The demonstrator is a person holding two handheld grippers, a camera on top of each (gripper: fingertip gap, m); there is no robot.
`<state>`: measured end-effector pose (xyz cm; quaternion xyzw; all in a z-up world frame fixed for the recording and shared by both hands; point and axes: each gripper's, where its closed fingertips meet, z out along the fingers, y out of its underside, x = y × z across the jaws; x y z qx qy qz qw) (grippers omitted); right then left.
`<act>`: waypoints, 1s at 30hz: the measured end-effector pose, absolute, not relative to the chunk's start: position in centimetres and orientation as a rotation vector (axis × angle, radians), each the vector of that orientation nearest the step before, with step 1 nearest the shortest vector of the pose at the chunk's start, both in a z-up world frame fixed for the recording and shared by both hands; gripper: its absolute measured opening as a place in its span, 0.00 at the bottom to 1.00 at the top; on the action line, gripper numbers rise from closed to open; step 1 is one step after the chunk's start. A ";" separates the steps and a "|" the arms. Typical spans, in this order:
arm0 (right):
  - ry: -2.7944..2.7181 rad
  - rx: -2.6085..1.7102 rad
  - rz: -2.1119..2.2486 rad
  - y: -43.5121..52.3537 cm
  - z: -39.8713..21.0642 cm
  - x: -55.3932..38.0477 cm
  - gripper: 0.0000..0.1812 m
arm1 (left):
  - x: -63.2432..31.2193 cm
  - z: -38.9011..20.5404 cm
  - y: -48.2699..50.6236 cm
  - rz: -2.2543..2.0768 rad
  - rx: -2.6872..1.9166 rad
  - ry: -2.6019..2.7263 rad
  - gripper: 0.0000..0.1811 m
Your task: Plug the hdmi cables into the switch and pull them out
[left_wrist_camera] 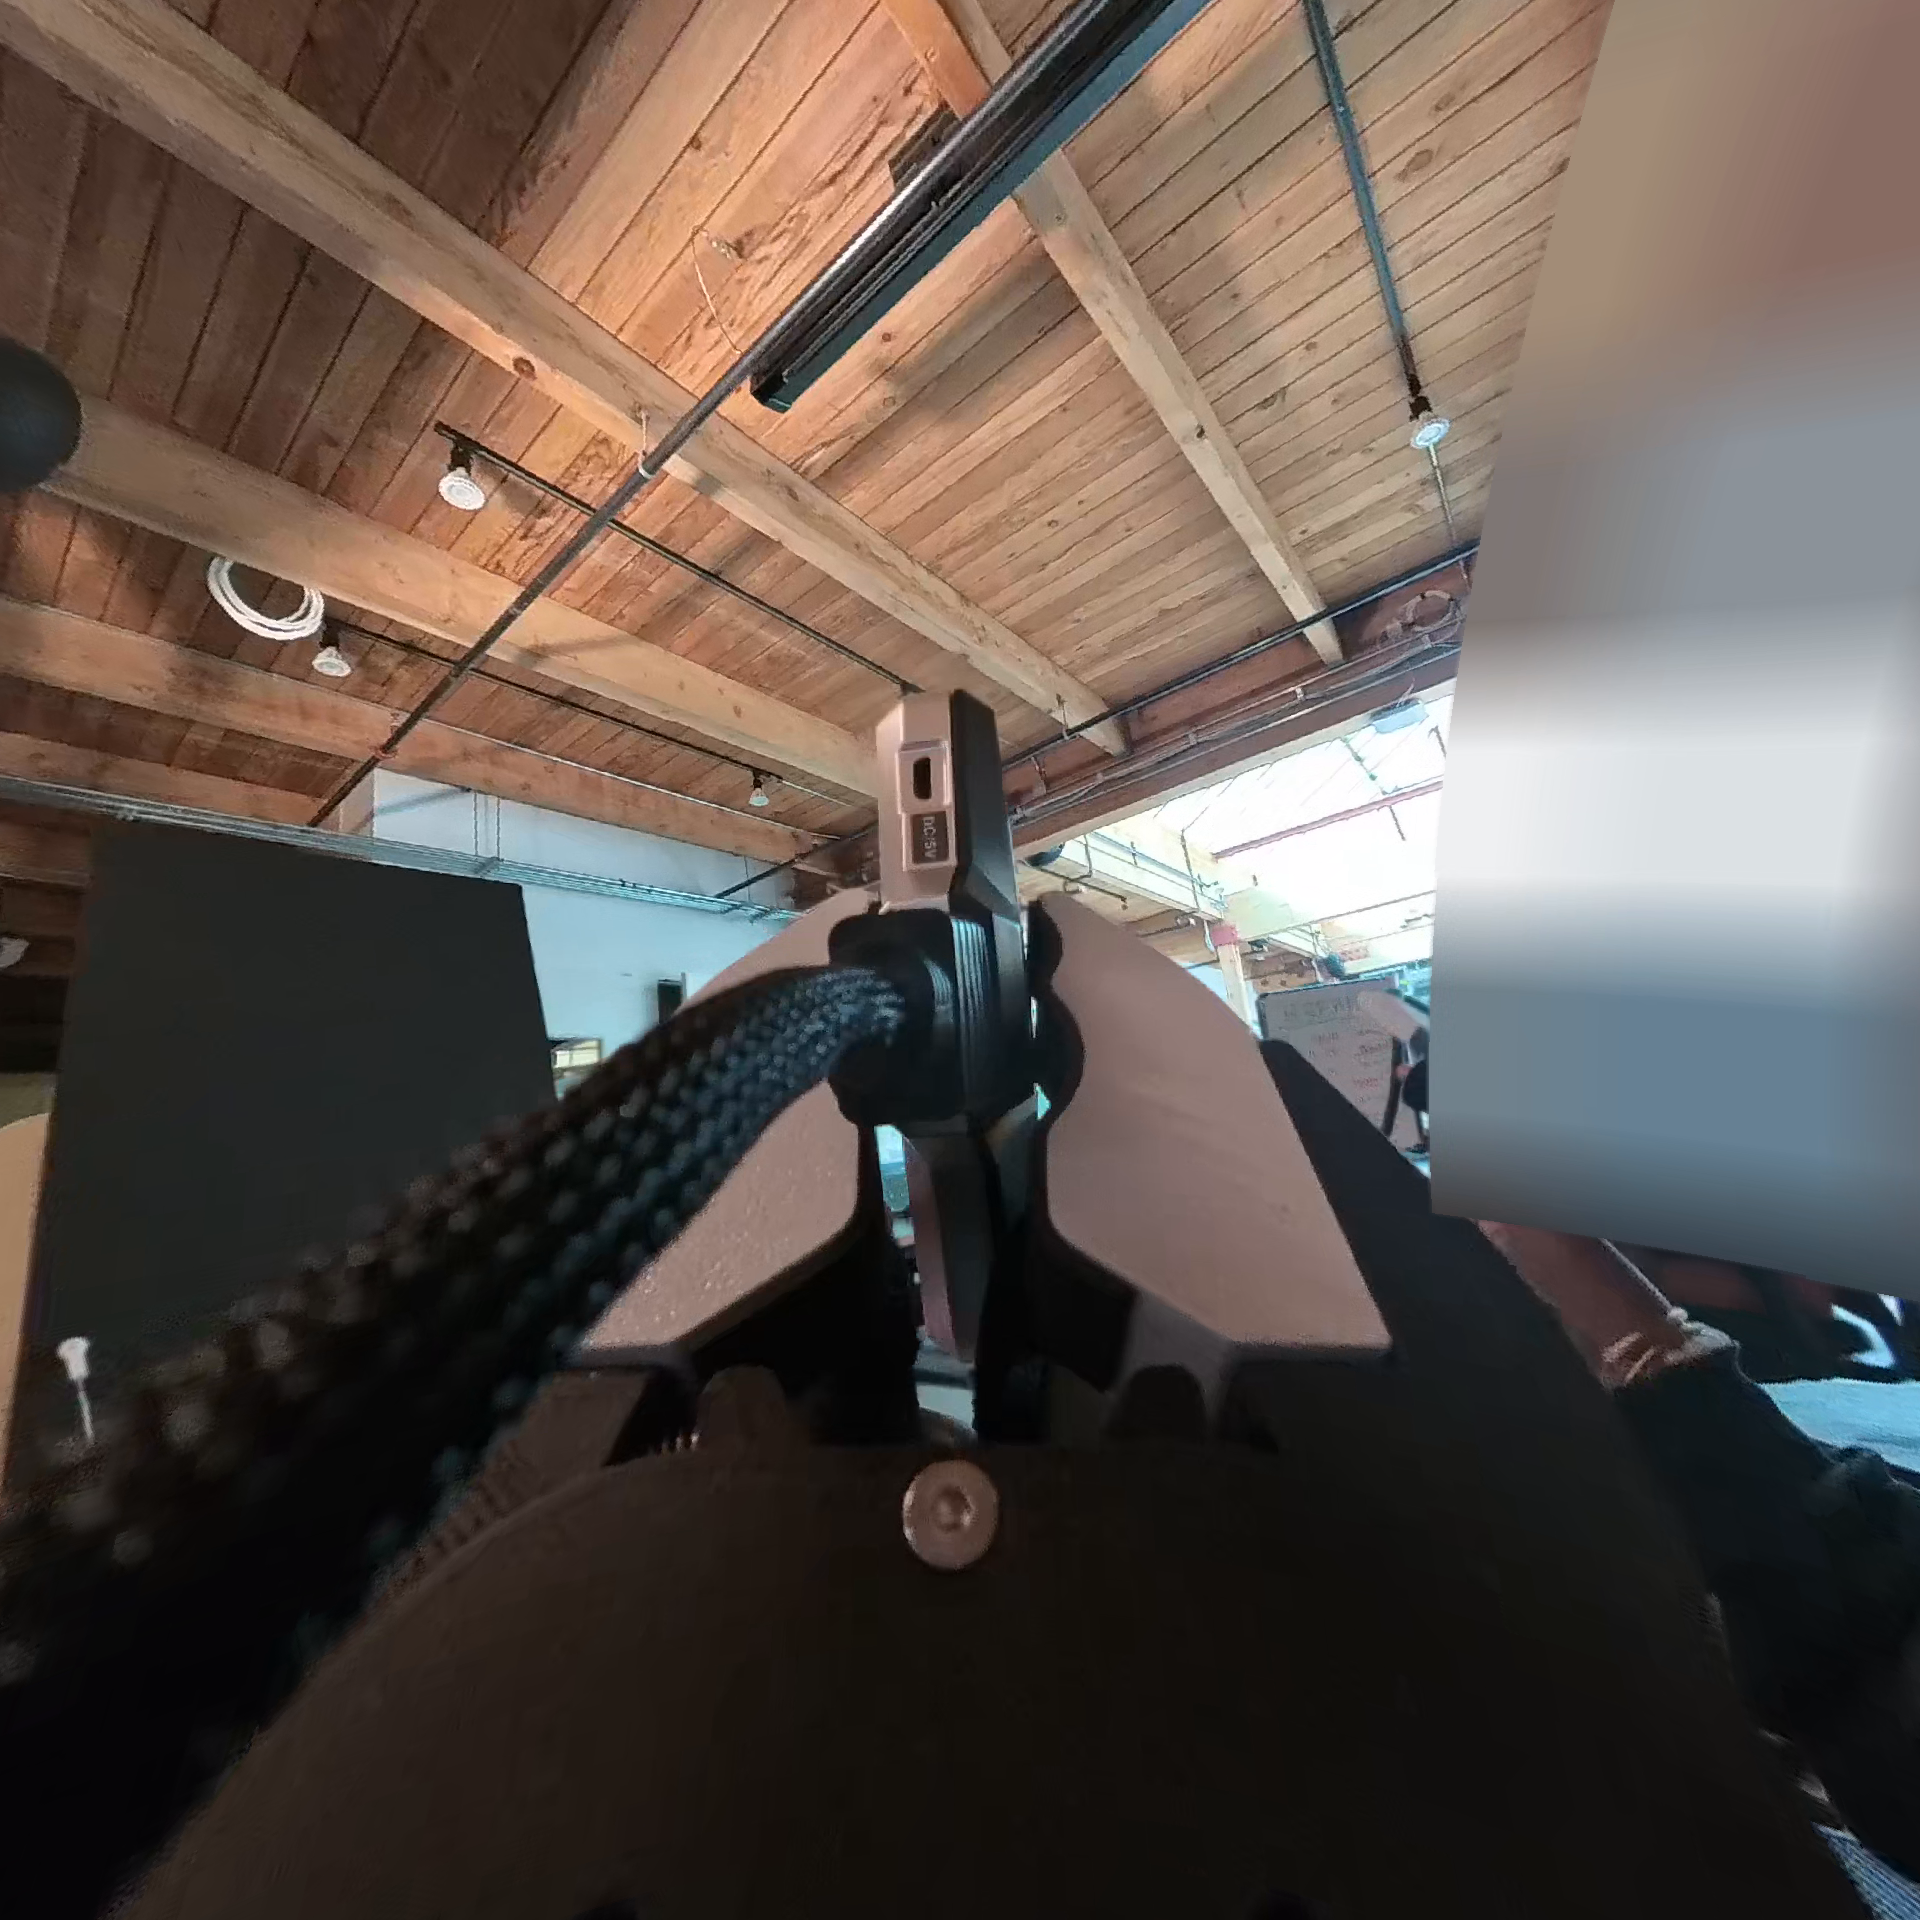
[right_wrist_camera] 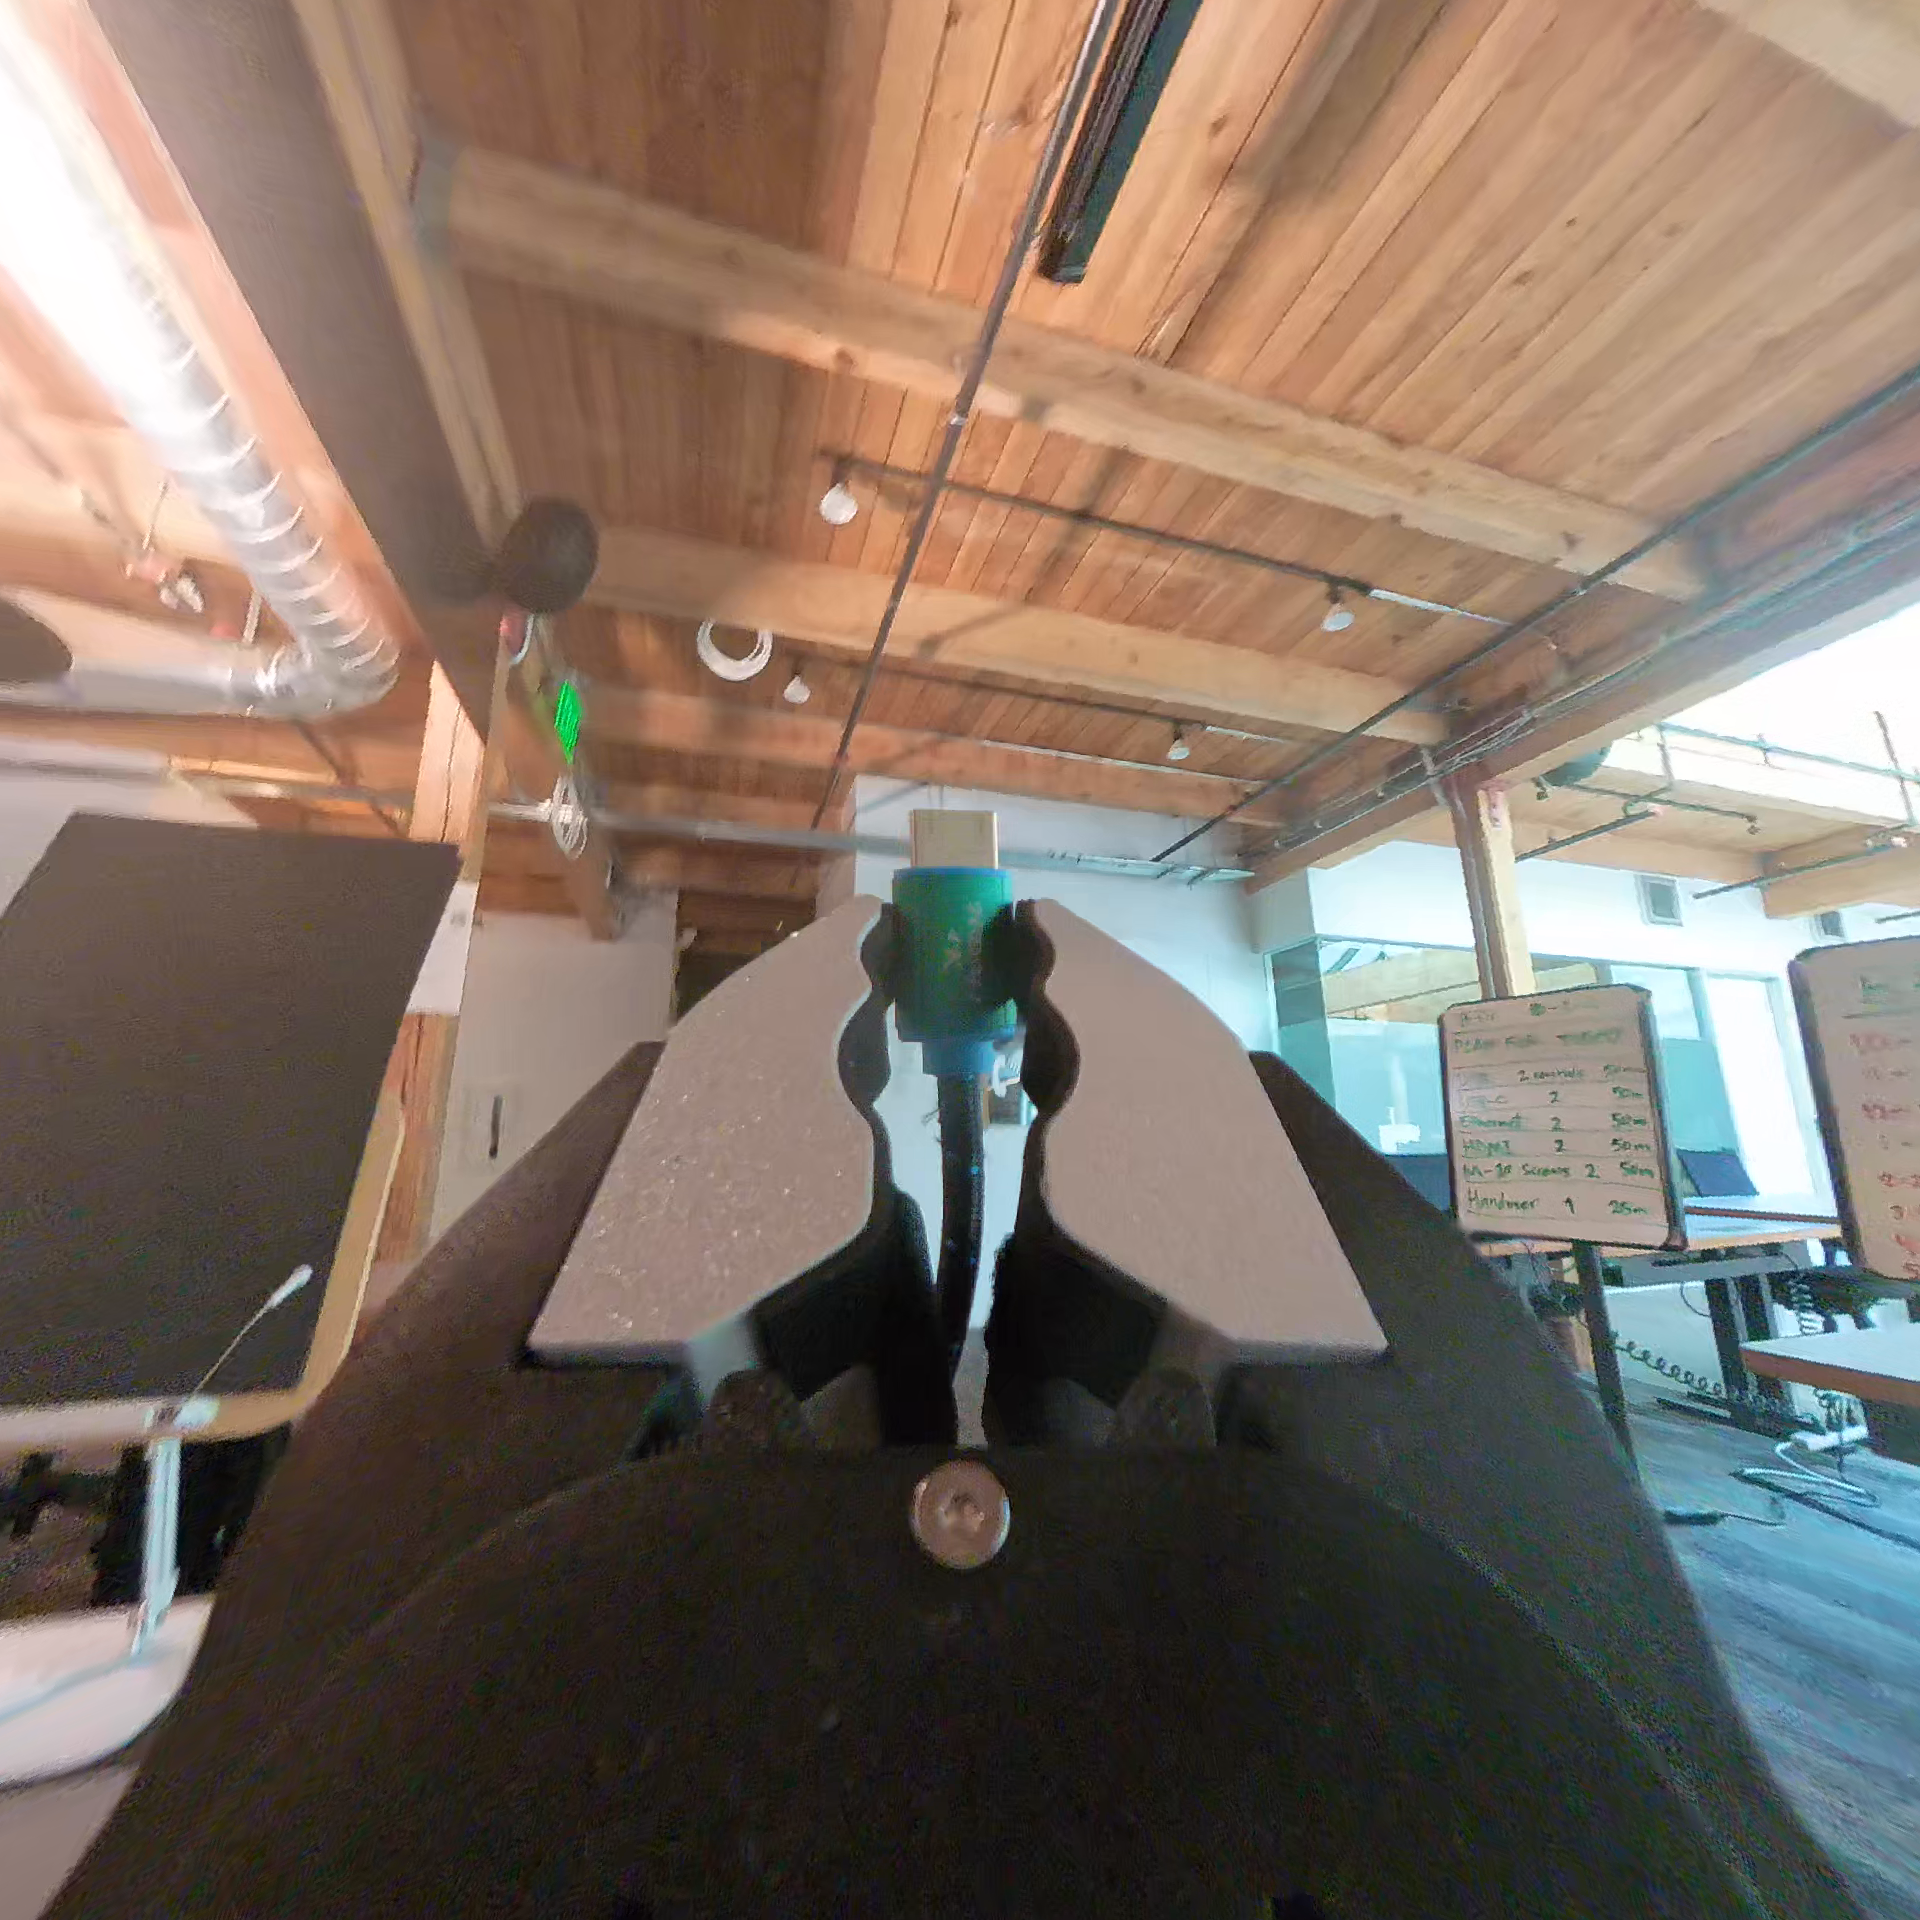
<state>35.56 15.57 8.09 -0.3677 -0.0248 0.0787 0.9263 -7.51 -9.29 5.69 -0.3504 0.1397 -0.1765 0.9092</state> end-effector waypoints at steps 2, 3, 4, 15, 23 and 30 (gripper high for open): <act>-0.025 -0.714 0.140 15.5 9.4 36.4 0.12 | -7.0 5.6 -8.9 -0.361 -0.728 0.307 0.13; -0.014 -0.699 0.113 15.6 10.3 36.8 0.12 | -6.7 5.5 -8.7 -0.360 -0.731 0.318 0.13; 0.003 -0.682 0.061 15.7 11.2 37.5 0.12 | -6.5 5.4 -8.6 -0.357 -0.737 0.325 0.13; -0.155 -0.613 -0.702 17.4 7.5 37.0 0.12 | -7.0 5.2 -8.5 -0.349 -0.741 0.310 0.13; -1.242 -1.137 -0.479 26.7 -9.2 27.2 0.12 | -6.4 5.1 -8.4 -0.328 -0.743 0.343 0.13; -1.355 -1.490 -0.101 26.1 -14.5 26.3 0.14 | -6.5 5.0 -8.3 -0.348 -0.749 0.336 0.14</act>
